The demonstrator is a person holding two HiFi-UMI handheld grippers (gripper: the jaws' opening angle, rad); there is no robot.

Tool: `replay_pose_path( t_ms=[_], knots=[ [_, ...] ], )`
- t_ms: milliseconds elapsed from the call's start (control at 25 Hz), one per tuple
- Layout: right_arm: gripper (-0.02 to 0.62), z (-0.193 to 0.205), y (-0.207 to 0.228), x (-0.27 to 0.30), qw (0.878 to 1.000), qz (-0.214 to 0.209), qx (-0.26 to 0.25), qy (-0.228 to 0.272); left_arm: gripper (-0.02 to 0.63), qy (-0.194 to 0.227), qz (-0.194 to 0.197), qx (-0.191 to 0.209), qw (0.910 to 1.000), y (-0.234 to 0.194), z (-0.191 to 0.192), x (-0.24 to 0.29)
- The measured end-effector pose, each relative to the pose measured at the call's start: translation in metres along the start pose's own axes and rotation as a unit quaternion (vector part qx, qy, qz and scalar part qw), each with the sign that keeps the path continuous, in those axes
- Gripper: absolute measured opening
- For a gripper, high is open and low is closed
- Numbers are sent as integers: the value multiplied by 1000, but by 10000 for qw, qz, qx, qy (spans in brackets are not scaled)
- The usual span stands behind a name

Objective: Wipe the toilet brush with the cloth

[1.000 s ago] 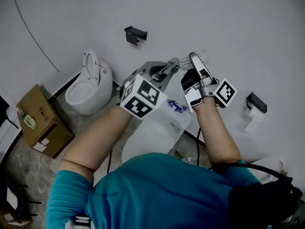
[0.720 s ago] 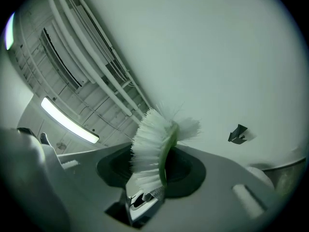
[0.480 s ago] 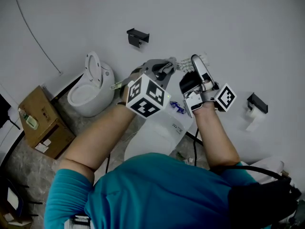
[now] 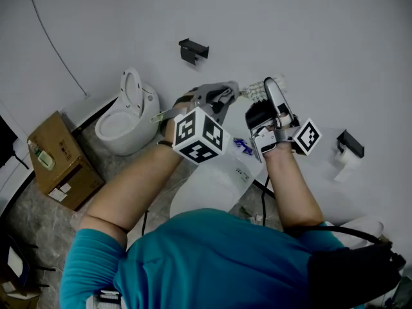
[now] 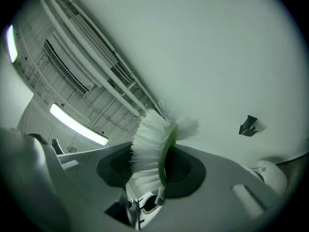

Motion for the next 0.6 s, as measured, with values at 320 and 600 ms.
replay_pose_path(
  t_ms=[320, 600],
  knots=[
    [149, -5, -3, 0, 10000, -82, -31, -12, 40, -174, -62, 208, 9996, 3, 11, -2],
    [149, -12, -2, 0, 9998, -166, -71, 28, 40, -344, -109, 365, 9987, 5, 24, -3]
  ],
)
Point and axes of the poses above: the fingertips, and each gripper's own axes: x forward along the fingers, y to its right, z out of its underside, the point moved 5 cm from there along -x, backward along the fingers, and after that the axes turned 15 degrees about y, right-handed, at the moved point
